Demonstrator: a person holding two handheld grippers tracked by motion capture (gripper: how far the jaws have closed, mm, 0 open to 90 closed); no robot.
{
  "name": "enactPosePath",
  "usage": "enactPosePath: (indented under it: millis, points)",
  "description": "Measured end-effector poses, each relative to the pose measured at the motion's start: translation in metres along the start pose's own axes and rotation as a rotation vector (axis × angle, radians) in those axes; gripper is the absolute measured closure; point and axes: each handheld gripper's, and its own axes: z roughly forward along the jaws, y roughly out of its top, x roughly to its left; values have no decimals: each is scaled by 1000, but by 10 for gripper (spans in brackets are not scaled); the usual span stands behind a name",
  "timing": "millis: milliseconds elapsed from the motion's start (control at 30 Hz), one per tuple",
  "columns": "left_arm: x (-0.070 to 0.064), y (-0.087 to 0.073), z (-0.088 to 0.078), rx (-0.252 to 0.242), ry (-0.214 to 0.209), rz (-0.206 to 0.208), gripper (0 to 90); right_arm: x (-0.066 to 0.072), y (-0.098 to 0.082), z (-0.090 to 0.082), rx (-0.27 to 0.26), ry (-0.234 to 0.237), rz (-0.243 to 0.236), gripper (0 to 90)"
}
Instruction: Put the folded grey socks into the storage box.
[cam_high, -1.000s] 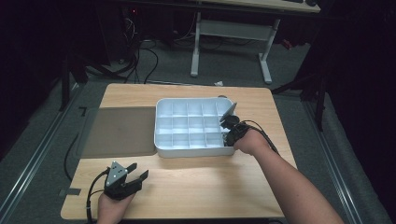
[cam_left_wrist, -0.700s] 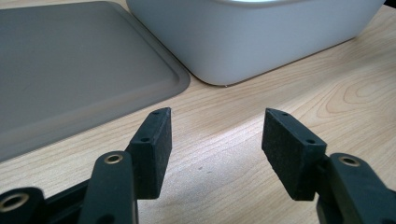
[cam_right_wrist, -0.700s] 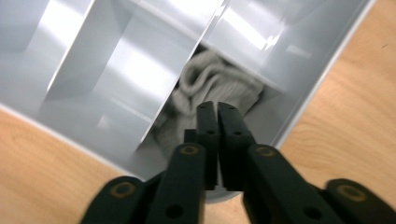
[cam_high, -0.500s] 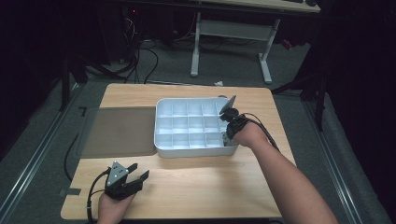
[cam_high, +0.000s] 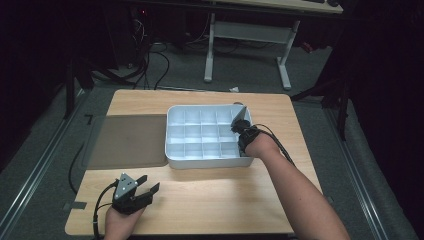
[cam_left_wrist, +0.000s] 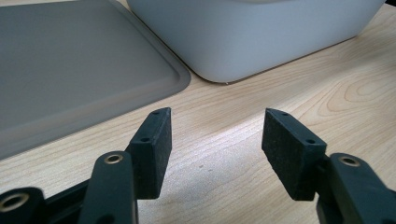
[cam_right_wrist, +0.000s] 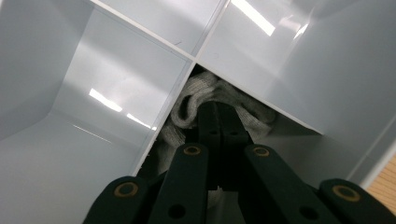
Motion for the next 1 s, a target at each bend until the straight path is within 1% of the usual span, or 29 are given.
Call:
enactPosePath:
  millis: [33, 100, 167, 200, 233, 267, 300, 333, 400, 433, 467, 500, 533, 567, 600, 633, 667, 900, 1000]
  points:
    - [0, 0, 0, 0, 0, 0, 432, 0, 0, 0, -1, 1, 0, 900]
    - [0, 0, 0, -1, 1, -1, 432, 0, -1, -2, -2, 2, 19, 890]
    - [0, 0, 0, 0, 2, -1, 432, -3, -1, -6, -13, 13, 13, 851]
    - [0, 0, 0, 0, 2, -1, 432, -3, -2, -8, -14, 17, 26, 836]
    - [0, 0, 0, 1, 3, -1, 432, -5, -3, -11, -21, 20, 16, 824]
    - [0, 0, 0, 0, 3, -1, 432, -5, -4, -14, -27, 25, 30, 819]
    - [0, 0, 0, 0, 3, 0, 432, -7, -4, -16, -39, 25, 22, 814]
    - [0, 0, 0, 1, 4, 1, 432, -8, -5, -19, -49, 30, 32, 810]
    - [-1, 0, 0, 3, 4, 4, 432, -9, -7, -24, -65, 32, 33, 806]
    - [-1, 0, 0, 5, 3, 6, 432, -10, -8, -27, -75, 32, 26, 805]
    - [-1, 0, 0, 4, 3, 6, 432, -9, -9, -30, -81, 32, 38, 802]
    - [-1, 0, 0, 4, 3, 7, 432, -10, -10, -33, -92, 30, 31, 798]
    - [-1, 0, 0, 2, 3, 7, 432, -10, -11, -36, -97, 32, 46, 795]
    - [-1, 0, 0, 2, 3, 6, 432, -11, -12, -38, -111, 30, 37, 793]
    - [-1, 0, 0, 2, 3, 6, 432, -11, -13, -41, -115, 36, 44, 789]
    - [-1, 0, 0, 0, 4, 4, 432, -12, -14, -43, -126, 39, 38, 786]
    - [-1, 0, 0, -1, 4, 4, 432, -12, -15, -45, -131, 40, 42, 786]
    - [-2, 1, 0, 0, 2, 6, 432, -14, -21, -51, -153, 39, 41, 768]
    - [-2, 1, 0, 0, 3, 5, 432, -15, -24, -52, -168, 47, 42, 738]
